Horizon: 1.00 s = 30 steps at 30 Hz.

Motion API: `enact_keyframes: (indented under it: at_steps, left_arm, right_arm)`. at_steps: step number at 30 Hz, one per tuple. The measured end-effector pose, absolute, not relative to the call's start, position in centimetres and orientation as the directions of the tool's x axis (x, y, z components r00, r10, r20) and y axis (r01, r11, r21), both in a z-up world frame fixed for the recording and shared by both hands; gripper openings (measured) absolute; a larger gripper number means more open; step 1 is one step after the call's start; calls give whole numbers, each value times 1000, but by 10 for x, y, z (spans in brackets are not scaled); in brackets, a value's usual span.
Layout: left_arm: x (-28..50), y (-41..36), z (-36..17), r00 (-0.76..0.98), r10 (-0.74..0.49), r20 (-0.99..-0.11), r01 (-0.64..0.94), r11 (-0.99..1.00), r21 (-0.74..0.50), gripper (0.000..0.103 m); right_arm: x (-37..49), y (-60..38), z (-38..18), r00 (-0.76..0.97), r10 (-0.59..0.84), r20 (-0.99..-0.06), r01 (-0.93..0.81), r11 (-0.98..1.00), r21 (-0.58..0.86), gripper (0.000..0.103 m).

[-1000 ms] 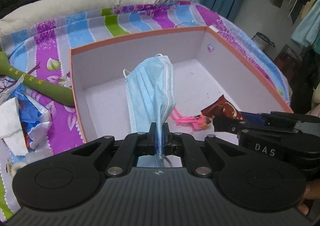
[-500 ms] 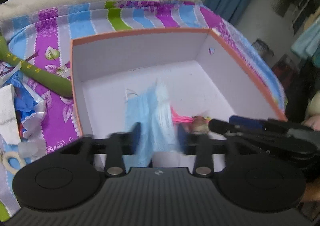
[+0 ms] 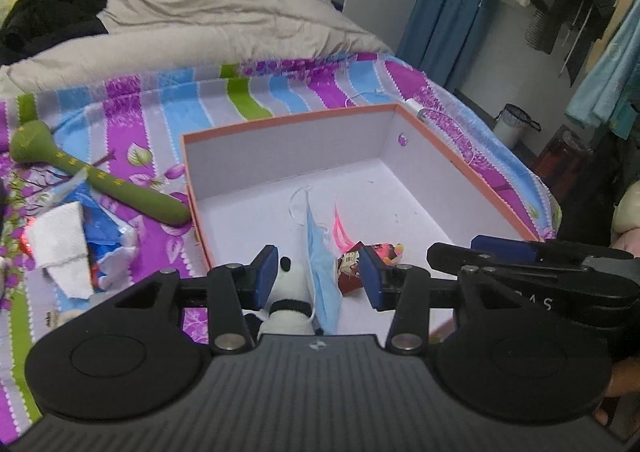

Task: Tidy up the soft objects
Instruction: 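Open the left tool to drop the mask while the right tool releases the candy into the box, then withdraw both open tools from the pink box back over the bed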

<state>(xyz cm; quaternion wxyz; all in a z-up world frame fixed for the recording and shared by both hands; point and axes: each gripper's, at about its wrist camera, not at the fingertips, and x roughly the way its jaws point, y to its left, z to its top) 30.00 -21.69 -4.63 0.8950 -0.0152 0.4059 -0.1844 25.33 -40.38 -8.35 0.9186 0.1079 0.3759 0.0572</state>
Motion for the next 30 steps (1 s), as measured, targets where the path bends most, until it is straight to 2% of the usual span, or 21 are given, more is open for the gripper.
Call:
enact_keyframes:
  at_steps: [16,30]
  left_arm:
    - [204,-172,-5,670,-359,-650,321,929,-182,51]
    - [125,-106,0,717,-311,-624,250,950,-186,51]
  right_arm:
    - [173,-372,-43,778,198,-597,-54,967,250,56]
    - [114,-323,-39,777,252,-577,-131,961,243,56]
